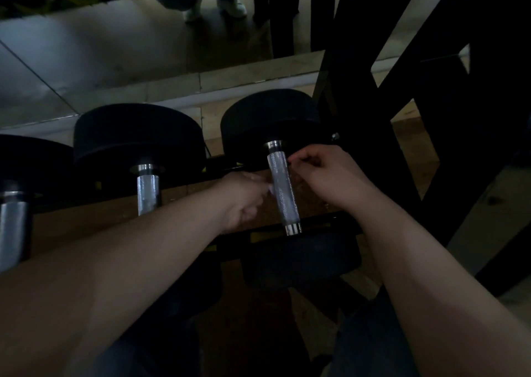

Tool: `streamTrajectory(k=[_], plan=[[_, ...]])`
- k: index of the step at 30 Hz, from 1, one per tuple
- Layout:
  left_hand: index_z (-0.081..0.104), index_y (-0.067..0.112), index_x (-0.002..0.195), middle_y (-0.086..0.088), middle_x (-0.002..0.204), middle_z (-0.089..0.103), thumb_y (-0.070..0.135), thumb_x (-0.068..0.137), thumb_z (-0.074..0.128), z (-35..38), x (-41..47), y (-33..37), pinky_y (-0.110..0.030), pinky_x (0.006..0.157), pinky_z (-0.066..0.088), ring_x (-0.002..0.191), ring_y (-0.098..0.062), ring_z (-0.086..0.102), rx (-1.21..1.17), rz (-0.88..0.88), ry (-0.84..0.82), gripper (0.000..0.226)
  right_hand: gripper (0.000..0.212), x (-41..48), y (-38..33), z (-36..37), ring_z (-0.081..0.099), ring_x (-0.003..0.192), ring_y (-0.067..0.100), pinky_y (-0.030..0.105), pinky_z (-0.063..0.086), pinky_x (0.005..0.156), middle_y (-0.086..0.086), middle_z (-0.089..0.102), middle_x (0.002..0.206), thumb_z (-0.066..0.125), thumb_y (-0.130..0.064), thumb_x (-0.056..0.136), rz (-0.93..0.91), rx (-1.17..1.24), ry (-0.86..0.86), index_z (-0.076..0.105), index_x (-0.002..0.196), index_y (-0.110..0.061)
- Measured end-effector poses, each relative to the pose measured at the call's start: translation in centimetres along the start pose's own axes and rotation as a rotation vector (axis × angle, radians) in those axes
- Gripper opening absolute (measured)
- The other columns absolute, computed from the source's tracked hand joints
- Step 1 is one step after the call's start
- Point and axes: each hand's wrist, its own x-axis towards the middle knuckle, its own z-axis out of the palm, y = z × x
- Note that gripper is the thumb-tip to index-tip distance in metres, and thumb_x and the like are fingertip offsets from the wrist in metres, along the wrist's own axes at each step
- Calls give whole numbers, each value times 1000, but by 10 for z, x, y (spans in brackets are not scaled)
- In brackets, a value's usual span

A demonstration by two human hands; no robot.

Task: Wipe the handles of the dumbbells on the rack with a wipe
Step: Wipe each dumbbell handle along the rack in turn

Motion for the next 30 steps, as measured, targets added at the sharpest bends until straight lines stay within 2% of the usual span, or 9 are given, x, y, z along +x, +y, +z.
streamTrajectory(k=[3, 7, 9, 14, 17, 19, 22, 25, 30], plan=[[62, 20, 97, 4, 65, 51, 13, 99, 60, 2, 7, 12, -14, 34, 19, 45, -3, 33, -209, 16, 34, 7, 15, 0, 1, -1, 66, 88, -1, 18, 46, 71, -15, 73, 92, 60, -35, 96, 16, 1, -4, 73, 91, -41], [51, 22, 82, -1, 64, 43, 6, 97, 50, 0, -7, -4, -16, 38, 20, 46, -7, 32, 367, -37, -152, 22, 15, 2, 3, 0, 67, 89, 1, 20, 48, 74, -14, 73, 91, 60, -36, 96, 23, 8, -18, 72, 88, -41], [48, 21, 82, -2, 62, 42, 4, 96, 51, 0, -10, -8, -16, 38, 21, 45, -8, 31, 464, -58, -181, 22, 15, 3, 5, -1, 67, 90, 1, 20, 48, 75, -14, 73, 91, 61, -36, 96, 33, -5, -37, 73, 89, -40], [42, 19, 77, 3, 61, 34, 0, 101, 37, 10, 9, 1, -11, 34, 15, 36, -1, 26, -198, -104, -96, 31, 16, 2, 7, -4, 65, 91, 1, 18, 48, 73, -15, 72, 96, 61, -35, 96, 43, -25, -36, 77, 96, -36], [49, 22, 79, 6, 63, 37, 3, 103, 38, 13, 12, 6, -12, 35, 15, 34, 0, 26, -314, -46, -81, 32, 16, 3, 6, -7, 65, 93, 2, 20, 47, 75, -14, 73, 95, 61, -36, 97, 63, 47, 5, 75, 89, -38], [57, 22, 93, 6, 62, 38, 2, 102, 38, 6, 11, 4, -13, 37, 18, 39, -1, 27, -154, -3, -131, 29, 16, 5, 8, -9, 65, 92, 2, 19, 45, 74, -14, 72, 94, 60, -35, 96, 71, 39, 25, 74, 88, -38], [63, 21, 111, 4, 60, 40, 10, 100, 51, -12, -1, 1, -15, 38, 21, 44, -5, 31, 340, 38, -270, 21, 16, 4, 8, -7, 65, 86, 0, 17, 43, 66, -15, 71, 91, 60, -35, 97, 77, 17, -1, 74, 89, -37], [68, 17, 99, 4, 57, 40, 19, 97, 59, -17, -16, 0, -14, 34, 21, 35, -1, 32, 701, 22, -352, 9, 16, 3, 6, -6, 64, 83, -1, 16, 42, 63, -15, 71, 89, 60, -35, 97, 75, -48, -39, 74, 89, -37], [64, 17, 77, 10, 50, 47, 18, 88, 66, -25, -20, 14, -17, 39, 12, 41, -3, 22, 138, 38, -207, 12, 6, -6, -2, -12, 65, 85, -1, 21, 50, 74, -14, 71, 87, 68, -34, 92, -109, 21, -23, 74, 91, -35]])
